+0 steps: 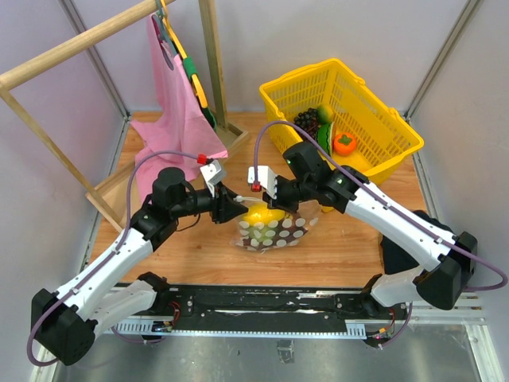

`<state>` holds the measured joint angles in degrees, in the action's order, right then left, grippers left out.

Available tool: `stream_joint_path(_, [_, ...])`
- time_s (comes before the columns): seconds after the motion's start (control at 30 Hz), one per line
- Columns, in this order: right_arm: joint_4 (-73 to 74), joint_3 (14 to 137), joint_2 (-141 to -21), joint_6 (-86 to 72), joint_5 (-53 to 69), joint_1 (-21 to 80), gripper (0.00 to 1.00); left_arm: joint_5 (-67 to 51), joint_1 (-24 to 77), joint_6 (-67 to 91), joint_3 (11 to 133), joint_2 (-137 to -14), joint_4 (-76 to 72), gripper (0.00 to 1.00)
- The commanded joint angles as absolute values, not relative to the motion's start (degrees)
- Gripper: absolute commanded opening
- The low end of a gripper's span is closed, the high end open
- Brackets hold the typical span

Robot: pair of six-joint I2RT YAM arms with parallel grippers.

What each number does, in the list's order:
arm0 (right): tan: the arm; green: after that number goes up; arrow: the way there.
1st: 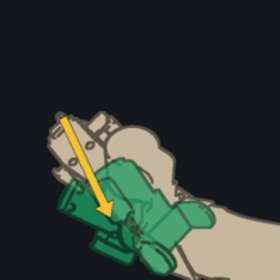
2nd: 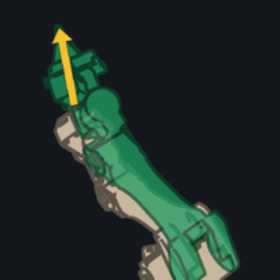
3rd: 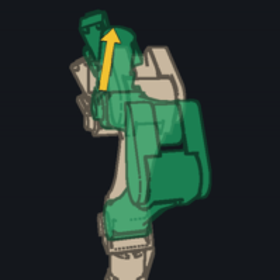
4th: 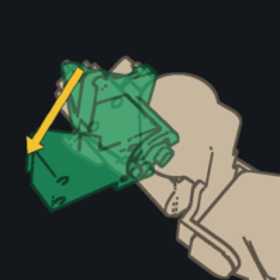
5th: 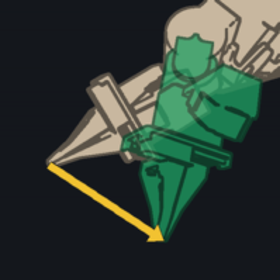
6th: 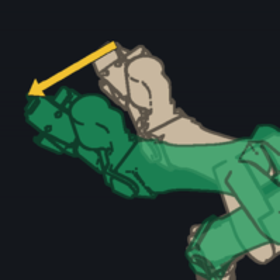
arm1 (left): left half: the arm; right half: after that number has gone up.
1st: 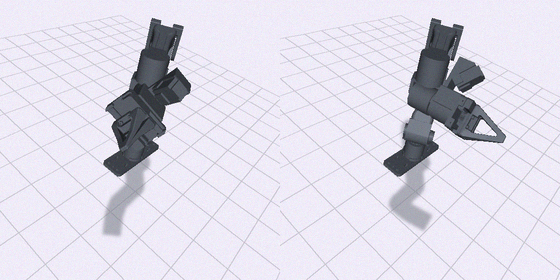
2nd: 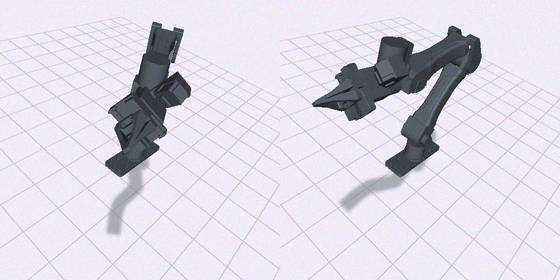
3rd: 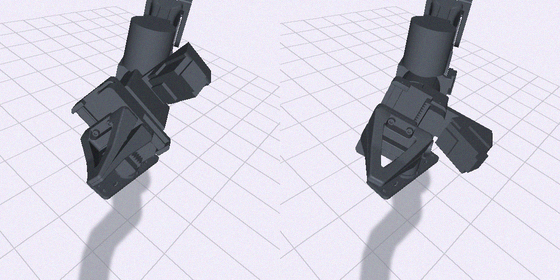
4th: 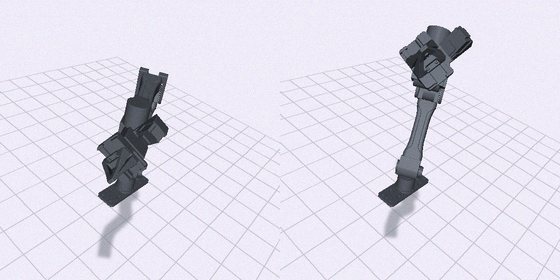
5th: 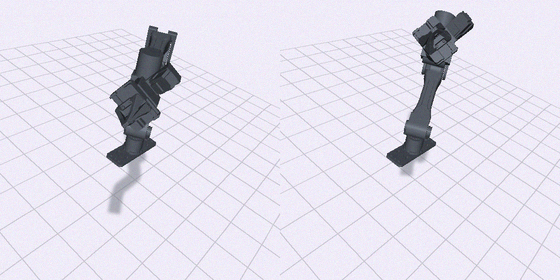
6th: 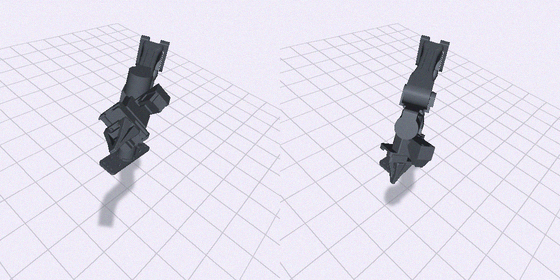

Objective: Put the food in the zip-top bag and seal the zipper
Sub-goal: Zip the zipper food storage bag.

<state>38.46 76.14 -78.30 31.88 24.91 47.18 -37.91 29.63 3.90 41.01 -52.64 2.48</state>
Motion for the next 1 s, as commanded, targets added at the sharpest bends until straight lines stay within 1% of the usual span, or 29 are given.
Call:
stream_joint_path(0.0, [36.8, 75.7, -76.7, 30.5, 24.4, 47.1, 0.01, -37.4, 29.2, 5.7, 38.7, -52.2, -2.6, 0.42])
stream_joint_path(0.27, [34.2, 74.4, -75.6, 29.5, 23.6, 47.0, 0.01, -37.6, 29.2, 8.9, 35.3, -52.8, -7.8, 0.41])
stream_joint_path(0.4, [33.3, 73.7, -75.3, 29.2, 24.5, 46.9, 0.01, -38.5, 29.2, 9.9, 34.4, -53.2, -10.7, 0.36])
stream_joint_path(0.57, [32.3, 73.0, -74.9, 28.7, 25.0, 46.9, 0.01, -39.8, 29.2, 13.2, 32.9, -54.3, -16.2, 0.22])
stream_joint_path(0.7, [32.1, 72.4, -74.7, 28.6, 25.8, 46.9, 0.01, -40.3, 29.2, 14.9, 31.3, -54.6, -19.8, 0.01])
stream_joint_path(0.8, [31.5, 72.0, -74.3, 28.6, 25.7, 46.9, 0.01, -41.2, 29.2, 14.0, 31.4, -54.2, -19.3, 0.0])
stream_joint_path(0.87, [30.7, 72.1, -74.2, 28.6, 26.8, 46.8, 0.05, -41.4, 29.2, 13.3, 31.6, -53.7, -18.4, 0.0])
stream_joint_path(0.97, [30.4, 73.8, -75.0, 27.7, 29.5, 46.8, 0.16, -41.2, 29.2, 11.7, 32.7, -53.0, -15.7, 0.0])
